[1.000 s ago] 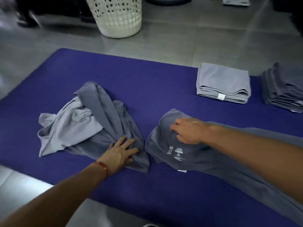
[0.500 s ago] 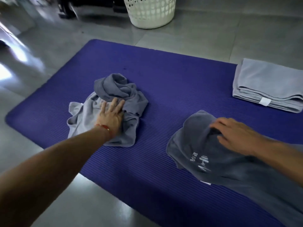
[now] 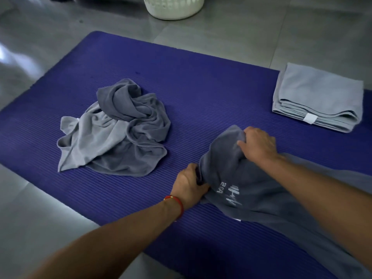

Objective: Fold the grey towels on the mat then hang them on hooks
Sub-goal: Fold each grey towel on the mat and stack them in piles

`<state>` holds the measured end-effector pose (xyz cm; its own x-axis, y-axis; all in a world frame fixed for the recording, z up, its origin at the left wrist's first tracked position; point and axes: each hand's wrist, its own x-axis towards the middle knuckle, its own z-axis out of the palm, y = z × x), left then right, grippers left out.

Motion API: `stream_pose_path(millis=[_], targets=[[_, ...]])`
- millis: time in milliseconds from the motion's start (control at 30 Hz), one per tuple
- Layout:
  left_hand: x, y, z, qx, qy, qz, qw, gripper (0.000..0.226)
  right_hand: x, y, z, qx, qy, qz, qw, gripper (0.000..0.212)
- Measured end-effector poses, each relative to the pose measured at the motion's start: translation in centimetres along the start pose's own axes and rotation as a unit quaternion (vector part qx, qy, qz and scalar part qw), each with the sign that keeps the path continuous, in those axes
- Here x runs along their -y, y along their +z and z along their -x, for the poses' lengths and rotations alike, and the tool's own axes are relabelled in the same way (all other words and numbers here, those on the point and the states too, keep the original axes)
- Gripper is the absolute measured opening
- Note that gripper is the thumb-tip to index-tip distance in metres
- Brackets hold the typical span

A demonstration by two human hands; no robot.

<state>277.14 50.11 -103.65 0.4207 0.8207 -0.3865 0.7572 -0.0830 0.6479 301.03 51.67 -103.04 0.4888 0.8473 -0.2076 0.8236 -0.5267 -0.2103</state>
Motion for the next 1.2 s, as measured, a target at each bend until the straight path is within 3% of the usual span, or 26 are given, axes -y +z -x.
stream_pose_path(millis=[100,167,267,367,467,533,600,633,700,767,933,1000,1100,1200], targets=[[-0.5,-0.4,0.5,-0.011,-0.026,0.056,0.998,0.012,0.0,-2.4,0.1,-0.027,-0.011,-0.068,0.997,0.019],[-0.2,-1.0,1.4,-0.026,-0.054,0.151,0.987,0.019,0.2,-4.2,0.4,-0.072,-0.041,-0.054,0.995,0.017],[-0.4,-2.7,3.0,0.008,-0.052,0.335,0.941,0.017,1.3,-6.2,-0.3,-0.131,-0.08,-0.058,0.986,0.016],[-0.9,-4.1,4.0,0.021,-0.039,0.407,0.912,0.017,3.9,-7.4,-3.0,-0.168,-0.112,-0.107,0.974,0.016],[-0.5,-5.2,3.7,-0.034,-0.061,0.338,0.939,0.015,6.1,-5.7,-5.1,-0.139,-0.122,-0.102,0.977,0.02],[1.3,-5.5,3.3,-0.047,-0.093,0.276,0.955,0.023,6.0,-2.8,-5.2,-0.015,-0.127,-0.086,0.988,0.033],[3.5,-5.6,3.5,0.023,-0.129,0.269,0.954,0.046,5.2,0.0,-3.9,0.123,-0.146,-0.048,0.98,0.058],[4.6,-5.3,3.9,0.067,-0.135,0.249,0.957,0.053,4.7,1.1,-2.9,0.148,-0.167,-0.018,0.975,0.065],[6.4,-4.5,5.3,0.109,-0.133,0.17,0.97,0.043,3.8,2.6,-0.3,0.118,-0.223,0.041,0.967,0.068],[7.8,-3.5,6.3,0.093,-0.103,0.112,0.984,0.023,2.8,3.2,3.0,0.084,-0.249,0.058,0.963,0.067],[9.4,-3.0,6.9,-0.03,-0.095,0.178,0.979,0.026,-1.6,3.7,10.6,0.131,-0.289,0.112,0.942,0.059],[9.8,-3.6,7.4,-0.047,-0.073,0.161,0.983,0.027,-3.7,3.5,13.2,0.144,-0.291,0.11,0.94,0.062],[10.1,-4.0,8.0,-0.061,-0.033,0.005,0.998,0.028,-7.4,3.3,17.1,0.172,-0.291,0.121,0.933,0.067],[9.5,-3.5,8.4,-0.071,0.022,-0.142,0.987,0.03,-11.0,3.2,21.1,0.148,-0.3,0.169,0.927,0.057]])
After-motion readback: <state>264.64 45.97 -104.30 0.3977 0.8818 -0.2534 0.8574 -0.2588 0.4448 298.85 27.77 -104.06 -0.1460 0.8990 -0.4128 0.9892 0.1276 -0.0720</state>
